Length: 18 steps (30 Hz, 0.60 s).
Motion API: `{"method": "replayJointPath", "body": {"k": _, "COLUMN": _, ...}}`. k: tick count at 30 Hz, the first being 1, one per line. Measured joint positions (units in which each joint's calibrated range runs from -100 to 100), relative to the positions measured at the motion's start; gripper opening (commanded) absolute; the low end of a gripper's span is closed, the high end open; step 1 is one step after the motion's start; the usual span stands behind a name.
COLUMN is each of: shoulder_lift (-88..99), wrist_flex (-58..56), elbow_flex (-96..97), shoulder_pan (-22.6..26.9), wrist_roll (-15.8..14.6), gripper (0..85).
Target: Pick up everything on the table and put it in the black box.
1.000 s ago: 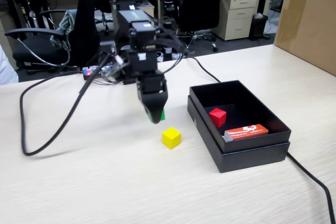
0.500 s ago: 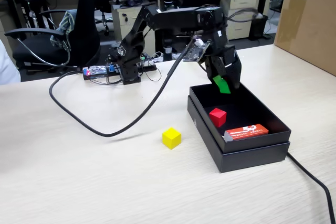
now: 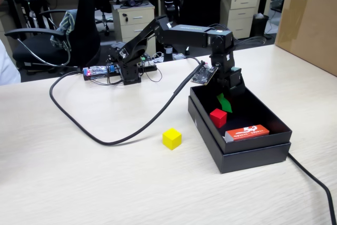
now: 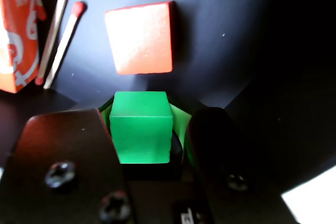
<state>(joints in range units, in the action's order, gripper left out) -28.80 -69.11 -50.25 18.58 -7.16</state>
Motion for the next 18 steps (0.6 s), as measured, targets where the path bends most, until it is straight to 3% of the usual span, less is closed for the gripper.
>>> {"method": "replayJointPath", "body": {"k": 2, "shoulder_lift": -0.26, "wrist_flex": -0.15, "elbow_flex": 0.0, "shoulder_pan": -0.1, "wrist_roll": 0.0, "gripper": 35.1}}
{"method": "replayJointPath", "body": {"k": 3, "shoulder_lift": -0.26, "wrist_flex": -0.23, "elbow_flex": 0.0, "shoulder_pan": -0.2, "wrist_roll": 0.0, "gripper": 36.4}}
{"method": "replayJointPath", "body": {"k": 8, "shoulder_lift": 0.78, "wrist_flex": -0.7, "elbow_flex": 0.18, "shoulder_pan": -0.49, "wrist_roll": 0.0, "gripper": 37.5}}
{"method": "replayJointPath", "body": {"k": 12, "shoulder_lift": 13.07, "wrist_flex": -1.08, "elbow_flex": 0.09, "shoulder_pan": -2.3, "wrist_roll": 0.1, "gripper": 38.4}}
{"method": "replayJointPath", "body": {"k": 18, "shoulder_lift": 25.89, "wrist_flex": -1.24, "elbow_flex": 7.76, "shoulder_pan": -10.99, "wrist_roll": 5.67, "gripper": 43.4}}
